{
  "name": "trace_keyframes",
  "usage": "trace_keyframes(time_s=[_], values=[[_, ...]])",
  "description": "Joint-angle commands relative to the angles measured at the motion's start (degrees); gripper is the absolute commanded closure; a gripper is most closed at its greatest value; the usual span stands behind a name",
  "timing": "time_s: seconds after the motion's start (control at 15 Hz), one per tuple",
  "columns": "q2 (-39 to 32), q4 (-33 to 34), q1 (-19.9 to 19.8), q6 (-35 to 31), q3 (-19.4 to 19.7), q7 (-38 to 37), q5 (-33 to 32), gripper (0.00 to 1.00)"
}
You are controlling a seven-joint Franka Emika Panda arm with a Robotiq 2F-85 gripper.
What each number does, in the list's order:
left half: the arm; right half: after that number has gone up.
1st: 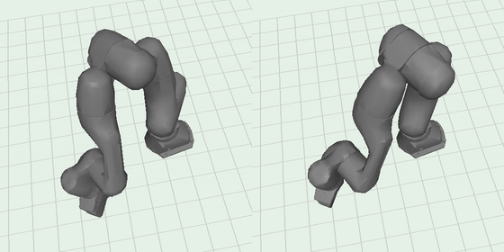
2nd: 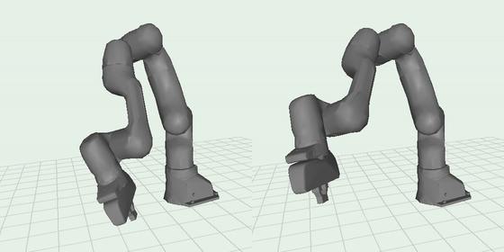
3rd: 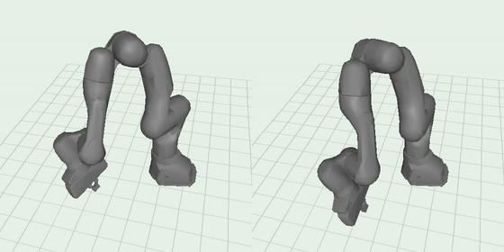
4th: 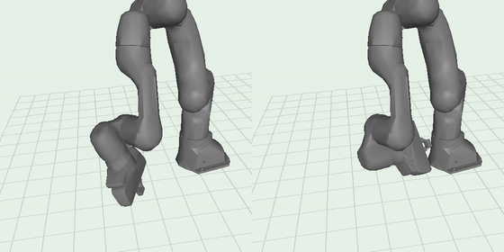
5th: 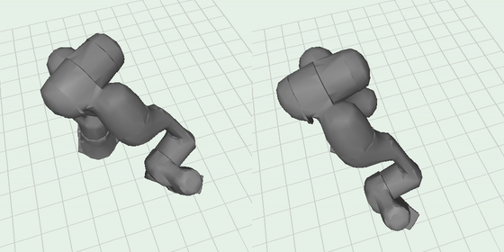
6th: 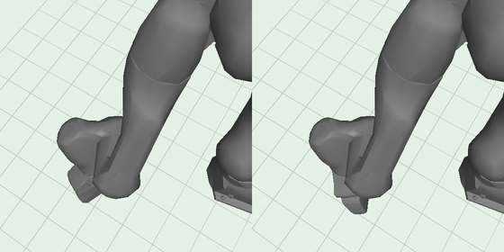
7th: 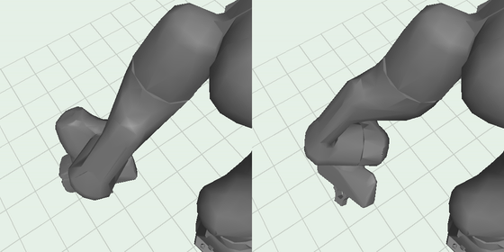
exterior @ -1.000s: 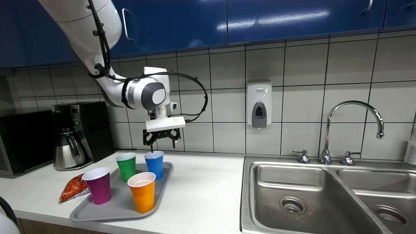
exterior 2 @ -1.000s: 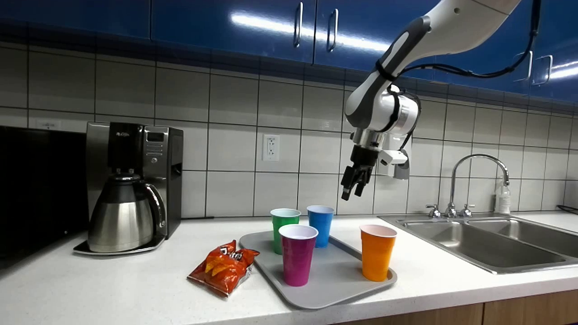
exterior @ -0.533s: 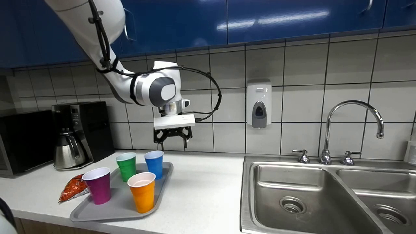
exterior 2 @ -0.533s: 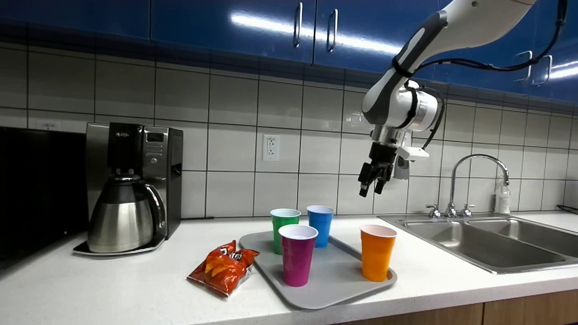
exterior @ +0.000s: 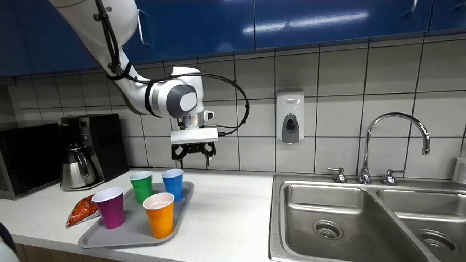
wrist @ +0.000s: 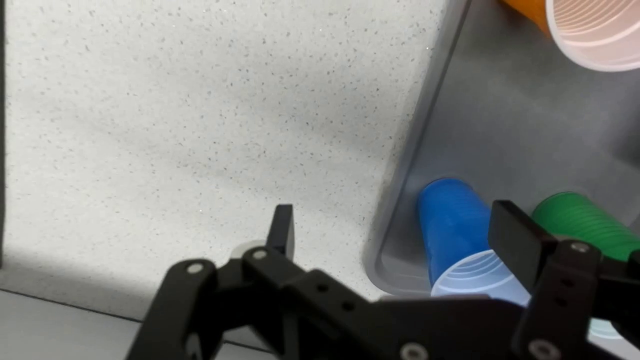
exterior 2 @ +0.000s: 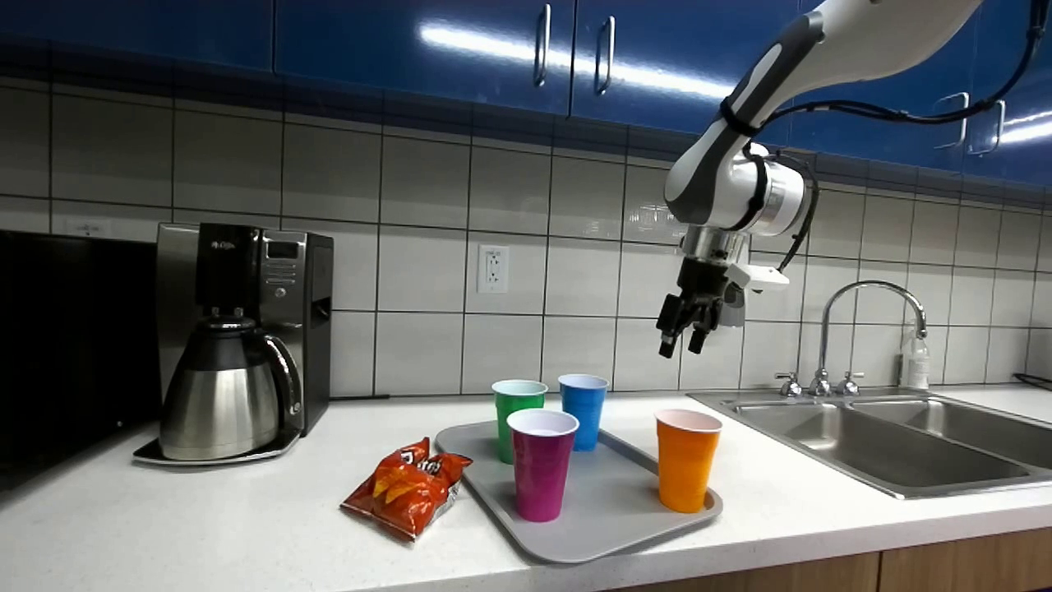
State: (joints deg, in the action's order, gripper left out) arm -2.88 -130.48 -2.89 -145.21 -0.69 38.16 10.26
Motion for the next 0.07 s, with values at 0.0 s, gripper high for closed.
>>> trace_keyframes(time_s=[0.0], values=[[0.04, 0.07, 0.26, 0.15, 0.22, -0.22, -0.13, 0.0]])
